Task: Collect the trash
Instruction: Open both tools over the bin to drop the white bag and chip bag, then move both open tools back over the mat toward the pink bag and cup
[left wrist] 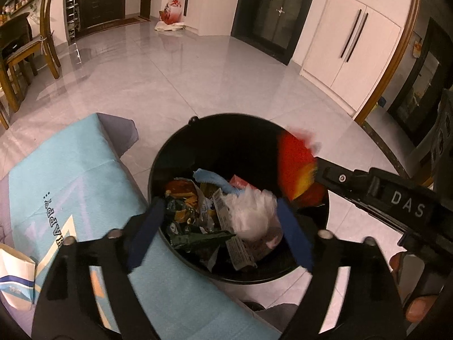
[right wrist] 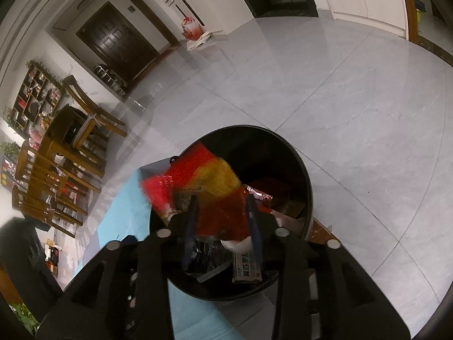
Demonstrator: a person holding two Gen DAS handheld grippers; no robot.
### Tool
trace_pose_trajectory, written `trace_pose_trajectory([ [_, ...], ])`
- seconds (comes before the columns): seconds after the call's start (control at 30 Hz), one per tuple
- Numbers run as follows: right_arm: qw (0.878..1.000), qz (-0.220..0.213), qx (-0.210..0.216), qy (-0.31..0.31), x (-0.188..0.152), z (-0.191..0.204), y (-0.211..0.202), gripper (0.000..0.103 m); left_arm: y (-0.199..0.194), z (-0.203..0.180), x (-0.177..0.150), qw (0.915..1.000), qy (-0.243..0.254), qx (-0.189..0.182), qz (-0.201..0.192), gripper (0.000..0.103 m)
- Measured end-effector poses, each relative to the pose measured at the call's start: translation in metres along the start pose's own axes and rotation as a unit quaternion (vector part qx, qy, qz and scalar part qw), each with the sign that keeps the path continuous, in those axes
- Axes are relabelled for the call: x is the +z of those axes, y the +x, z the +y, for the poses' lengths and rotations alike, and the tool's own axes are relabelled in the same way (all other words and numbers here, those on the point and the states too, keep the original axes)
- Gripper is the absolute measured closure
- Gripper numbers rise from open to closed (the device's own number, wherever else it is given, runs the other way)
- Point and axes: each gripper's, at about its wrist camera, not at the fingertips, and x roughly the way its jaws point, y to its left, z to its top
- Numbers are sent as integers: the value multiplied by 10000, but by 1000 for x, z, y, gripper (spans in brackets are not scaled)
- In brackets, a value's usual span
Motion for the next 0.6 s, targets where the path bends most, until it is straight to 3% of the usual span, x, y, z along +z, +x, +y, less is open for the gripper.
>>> trace_pose_trajectory([
  [0.23, 9984, -432, -228, -275, -4, 14, -17, 39, -35, 8, -2, 9989, -12, 93, -454, 11],
  [0.43, 9918, -923, -422, -782, -13, 34, -33, 26, -80, 35, -17, 9946, -510, 103, -903, 6],
  [0.6, 9827, -1198, -525, -1308, -26, 51, -40, 20, -112, 58, -29, 9895, -741, 435, -1166, 4],
])
